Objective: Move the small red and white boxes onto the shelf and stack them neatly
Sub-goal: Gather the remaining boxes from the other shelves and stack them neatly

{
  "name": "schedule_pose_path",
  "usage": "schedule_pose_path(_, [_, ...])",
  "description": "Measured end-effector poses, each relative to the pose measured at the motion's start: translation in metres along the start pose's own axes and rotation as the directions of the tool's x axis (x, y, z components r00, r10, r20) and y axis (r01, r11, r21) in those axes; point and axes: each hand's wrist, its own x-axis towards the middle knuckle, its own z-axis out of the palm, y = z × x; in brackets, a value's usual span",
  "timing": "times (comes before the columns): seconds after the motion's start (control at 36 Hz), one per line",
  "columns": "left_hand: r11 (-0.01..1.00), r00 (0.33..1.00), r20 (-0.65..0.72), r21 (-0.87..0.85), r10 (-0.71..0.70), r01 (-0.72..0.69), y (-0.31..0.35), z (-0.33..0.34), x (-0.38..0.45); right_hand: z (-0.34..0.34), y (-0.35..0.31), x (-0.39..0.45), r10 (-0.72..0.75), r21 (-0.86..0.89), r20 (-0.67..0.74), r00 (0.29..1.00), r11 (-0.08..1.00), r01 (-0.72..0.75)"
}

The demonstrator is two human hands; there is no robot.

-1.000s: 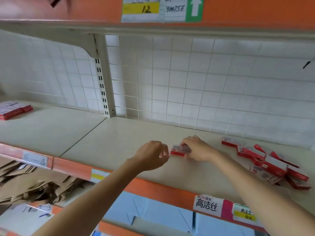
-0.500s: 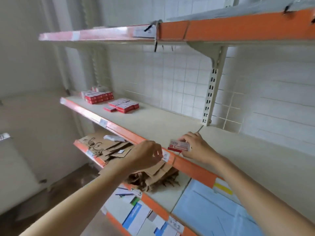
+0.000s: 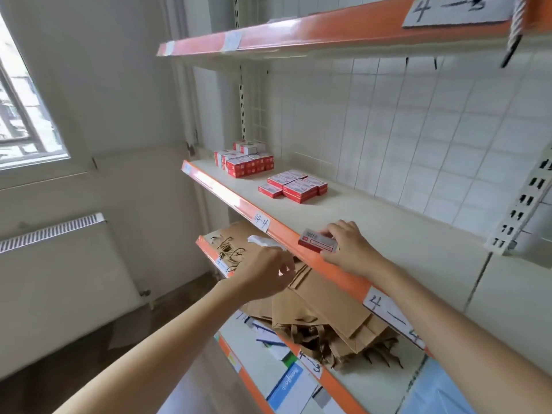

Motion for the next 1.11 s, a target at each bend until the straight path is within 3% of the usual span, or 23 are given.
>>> schedule_pose_path(0.25, [0.996,0.999,0.024,0.081,0.030,-0.032,-0.053,-0.011,0.089,0.015,0.030,0.089,0.143,0.009,-0.066,0.988,0.990,-0.143])
schedule_pose_path(0.47, [0.990,0.991,0.003,-0.051,0.132,-0.132,-0.085,0.015,0.150,0.041,0.054,0.109,0.234,0.116,-0.096,0.968,0.968,-0.222])
schedule_pose_path(0.61, [0.967,0.979,0.094,-0.201,0.180,-0.158,-0.093,0.036,0.180,0.035,0.063,0.106,0.202,0.313,-0.047,0.978,0.933,-0.178])
schedule_pose_path(0.69, [0.953,0.978,0.125,-0.272,0.170,-0.131,-0.100,0.038,0.196,0.027,0.070,0.105,0.306,0.450,-0.147,0.941,0.867,-0.212])
schedule_pose_path(0.78, [0.916,0.969,0.187,-0.394,0.161,-0.076,-0.109,0.037,0.208,0.026,0.084,0.107,0.392,0.426,-0.259,0.883,0.867,-0.260])
schedule_pose_path(0.89, [0.886,0.976,0.212,-0.462,0.060,0.046,-0.105,0.038,0.213,0.030,0.091,0.106,0.397,0.356,-0.281,0.874,0.889,-0.289])
schedule_pose_path(1.11, [0.909,0.996,0.079,-0.416,0.048,-0.011,-0.114,0.049,0.216,0.032,0.088,0.104,0.398,0.294,-0.299,0.867,0.903,-0.313])
